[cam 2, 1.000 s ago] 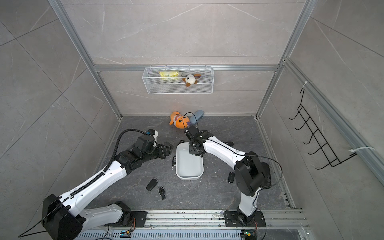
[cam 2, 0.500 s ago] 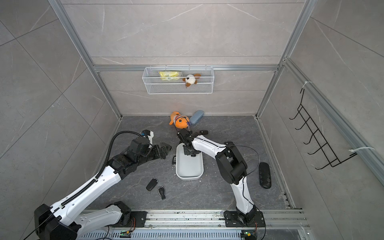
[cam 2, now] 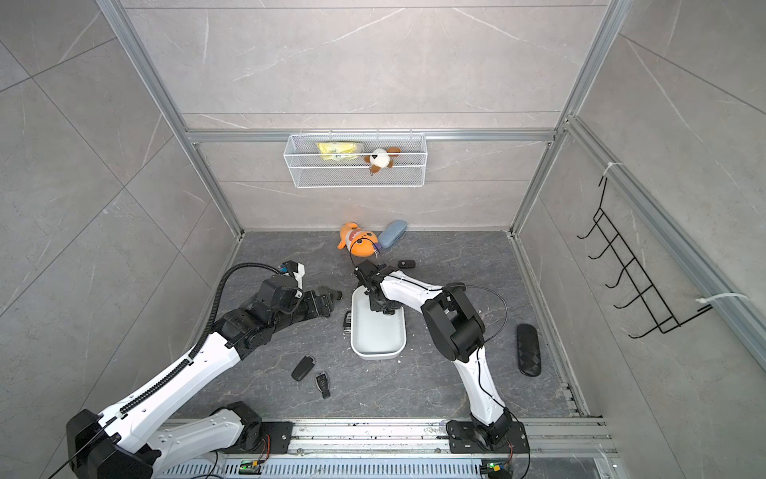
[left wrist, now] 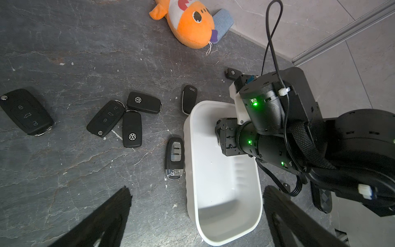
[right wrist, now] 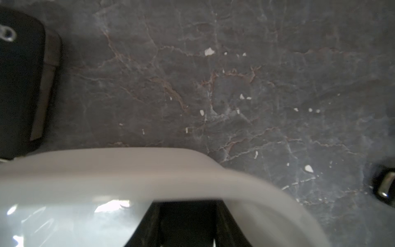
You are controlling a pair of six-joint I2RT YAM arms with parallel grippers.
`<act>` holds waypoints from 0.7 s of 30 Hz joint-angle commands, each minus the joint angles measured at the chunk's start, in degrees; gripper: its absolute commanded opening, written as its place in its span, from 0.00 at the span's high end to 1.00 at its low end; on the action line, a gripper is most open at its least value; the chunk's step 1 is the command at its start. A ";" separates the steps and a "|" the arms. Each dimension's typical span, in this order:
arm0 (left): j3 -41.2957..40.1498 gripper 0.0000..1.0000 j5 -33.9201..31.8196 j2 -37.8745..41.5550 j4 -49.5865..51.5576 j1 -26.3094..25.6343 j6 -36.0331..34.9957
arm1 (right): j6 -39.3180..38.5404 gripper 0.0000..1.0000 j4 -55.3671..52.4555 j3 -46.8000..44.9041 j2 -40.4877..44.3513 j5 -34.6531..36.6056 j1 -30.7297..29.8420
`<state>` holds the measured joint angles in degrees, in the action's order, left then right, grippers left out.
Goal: Place the car key into the storage box
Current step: Place the car key in the storage box.
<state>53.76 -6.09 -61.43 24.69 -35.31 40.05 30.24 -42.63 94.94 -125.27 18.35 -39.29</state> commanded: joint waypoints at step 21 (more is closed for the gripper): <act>0.38 0.00 -2.13 -1.45 -1.64 0.24 0.85 | 1.72 0.38 0.74 -0.60 5.93 -3.32 0.08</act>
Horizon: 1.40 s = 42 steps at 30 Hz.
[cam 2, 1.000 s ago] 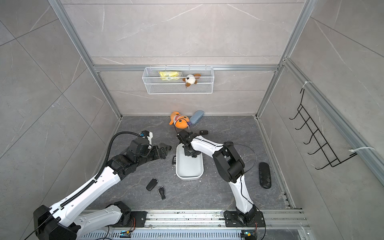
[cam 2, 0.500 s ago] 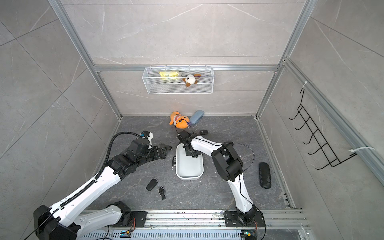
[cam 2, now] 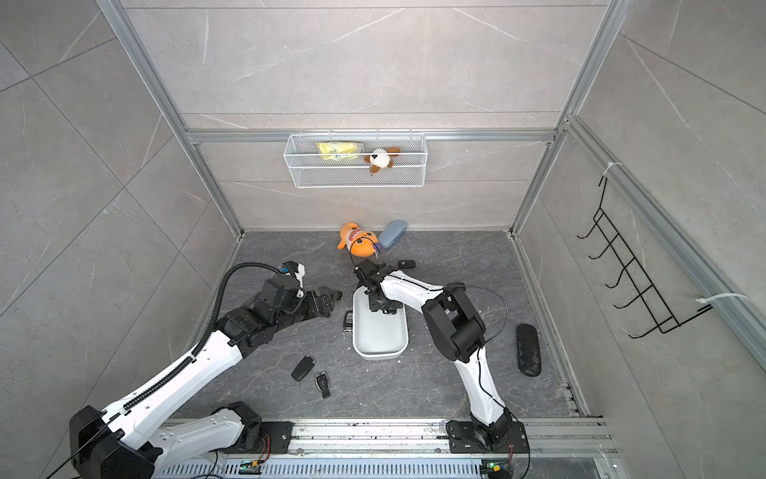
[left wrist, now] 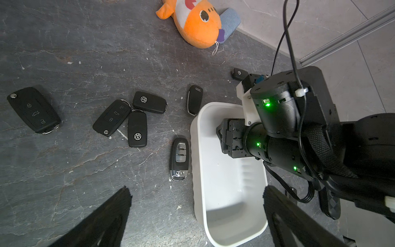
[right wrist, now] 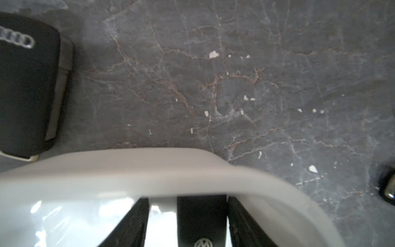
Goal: Place the car key into the storage box
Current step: Place the car key in the storage box, then pick up the car key from the center of the board.
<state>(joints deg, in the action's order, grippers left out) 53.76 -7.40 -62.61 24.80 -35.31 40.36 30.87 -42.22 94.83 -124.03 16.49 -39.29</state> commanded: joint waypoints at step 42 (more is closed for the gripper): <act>22.20 0.13 12.37 -42.55 0.17 9.93 0.95 | 3.58 0.00 15.80 -27.60 41.75 -13.74 -0.18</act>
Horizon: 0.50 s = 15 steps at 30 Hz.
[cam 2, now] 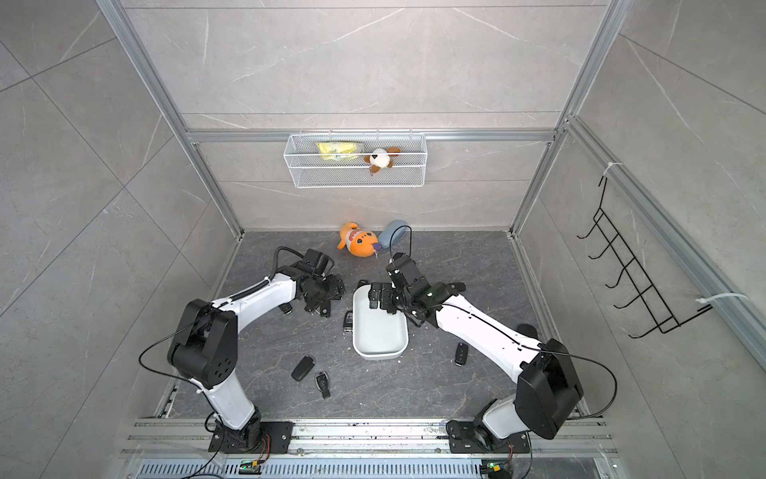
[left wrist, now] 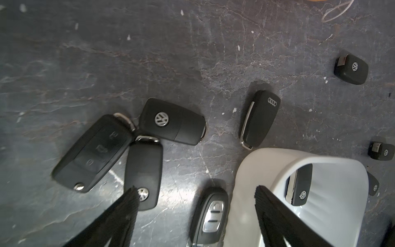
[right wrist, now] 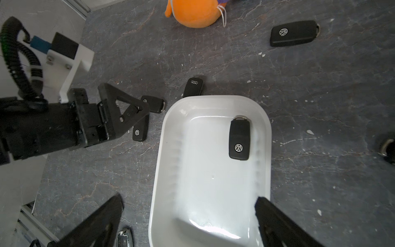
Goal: Place the car key into the storage box
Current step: Pick up the car key from the center of the board.
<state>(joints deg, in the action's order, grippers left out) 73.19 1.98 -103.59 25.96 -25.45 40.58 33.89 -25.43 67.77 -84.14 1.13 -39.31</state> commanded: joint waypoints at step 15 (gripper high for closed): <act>6.53 0.18 5.56 -9.94 -0.02 0.23 4.82 | -0.09 0.01 -3.63 0.81 2.09 4.06 -0.15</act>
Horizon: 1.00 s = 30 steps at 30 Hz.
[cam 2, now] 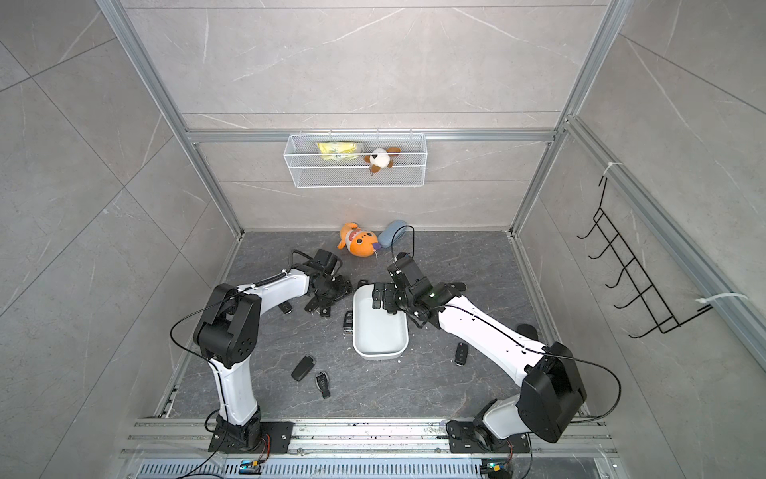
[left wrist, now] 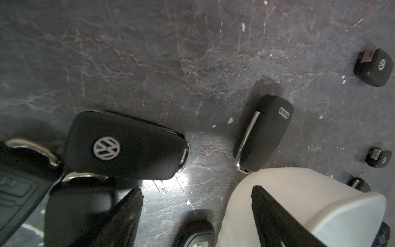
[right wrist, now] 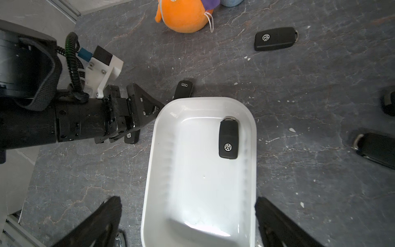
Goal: Place the car key into the storage box
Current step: Pick up the car key from the center of the board.
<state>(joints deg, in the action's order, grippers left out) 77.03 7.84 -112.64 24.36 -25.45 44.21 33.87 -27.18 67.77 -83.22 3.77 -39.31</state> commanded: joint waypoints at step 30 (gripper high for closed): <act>16.18 0.40 -9.62 -12.97 16.65 2.91 -9.37 | -0.59 0.00 -2.29 2.10 -0.59 0.99 -0.15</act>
<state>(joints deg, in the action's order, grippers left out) 91.83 -0.60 -122.65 36.45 -22.52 38.09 33.85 -28.88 68.16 -83.24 4.71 -39.31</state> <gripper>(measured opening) 0.607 0.995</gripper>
